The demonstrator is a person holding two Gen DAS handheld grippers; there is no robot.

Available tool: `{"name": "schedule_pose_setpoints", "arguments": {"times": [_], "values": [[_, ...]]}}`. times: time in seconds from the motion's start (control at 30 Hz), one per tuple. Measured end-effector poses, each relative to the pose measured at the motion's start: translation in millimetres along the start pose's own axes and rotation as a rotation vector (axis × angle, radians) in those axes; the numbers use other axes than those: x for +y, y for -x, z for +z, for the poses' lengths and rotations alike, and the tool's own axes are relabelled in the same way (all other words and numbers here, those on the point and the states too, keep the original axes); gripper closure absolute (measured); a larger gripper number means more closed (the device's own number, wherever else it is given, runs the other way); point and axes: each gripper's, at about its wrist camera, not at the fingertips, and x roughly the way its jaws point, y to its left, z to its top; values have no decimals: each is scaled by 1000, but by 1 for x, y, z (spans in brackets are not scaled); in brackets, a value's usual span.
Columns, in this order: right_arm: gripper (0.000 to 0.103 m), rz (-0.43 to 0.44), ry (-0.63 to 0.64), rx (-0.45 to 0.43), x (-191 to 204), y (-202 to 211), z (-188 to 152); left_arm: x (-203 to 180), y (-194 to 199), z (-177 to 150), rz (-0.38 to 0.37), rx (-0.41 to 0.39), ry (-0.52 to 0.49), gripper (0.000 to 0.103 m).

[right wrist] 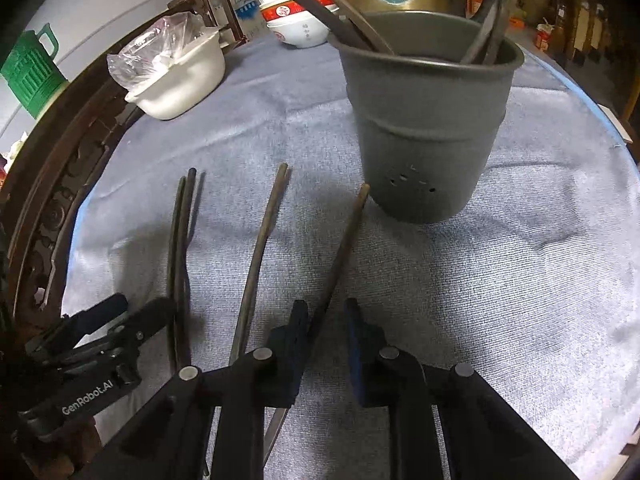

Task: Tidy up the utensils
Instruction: 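Grasp a dark chopstick with the right tool while the left tool grasps another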

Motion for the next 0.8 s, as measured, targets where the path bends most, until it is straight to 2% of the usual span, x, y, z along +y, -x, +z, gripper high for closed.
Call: {"name": "schedule_pose_setpoints", "arguments": {"times": [0.13,0.17,0.23,0.27,0.3,0.33,0.5,0.57,0.63,0.67,0.77,0.8], "values": [[82,-4,7,-4,1,0,0,11,2,-5,8,-5,29,28],[82,-5,8,-3,2,-1,1,13,2,-7,0,-6,22,33],[82,-6,16,0,3,-2,1,10,3,-7,-28,-6,-18,49],[84,-13,26,4,4,-2,2,8,4,-8,-45,3,-37,67],[86,-13,39,9,5,-2,2,5,5,-8,-60,22,-61,89],[91,-7,50,18,6,-2,2,2,5,-8,-65,42,-81,91],[96,26,152,59,16,-1,-10,12,11,-24,-122,76,-159,91],[94,41,189,75,17,0,-13,22,13,-28,-141,81,-161,91],[94,66,152,82,13,-2,-9,31,13,-26,-163,77,-131,90],[94,80,132,88,10,-3,-7,34,13,-25,-180,85,-118,84],[91,99,89,99,8,-4,0,41,18,-15,-221,81,-62,53],[90,91,89,91,9,-3,3,43,20,-9,-219,68,-37,51]]}}
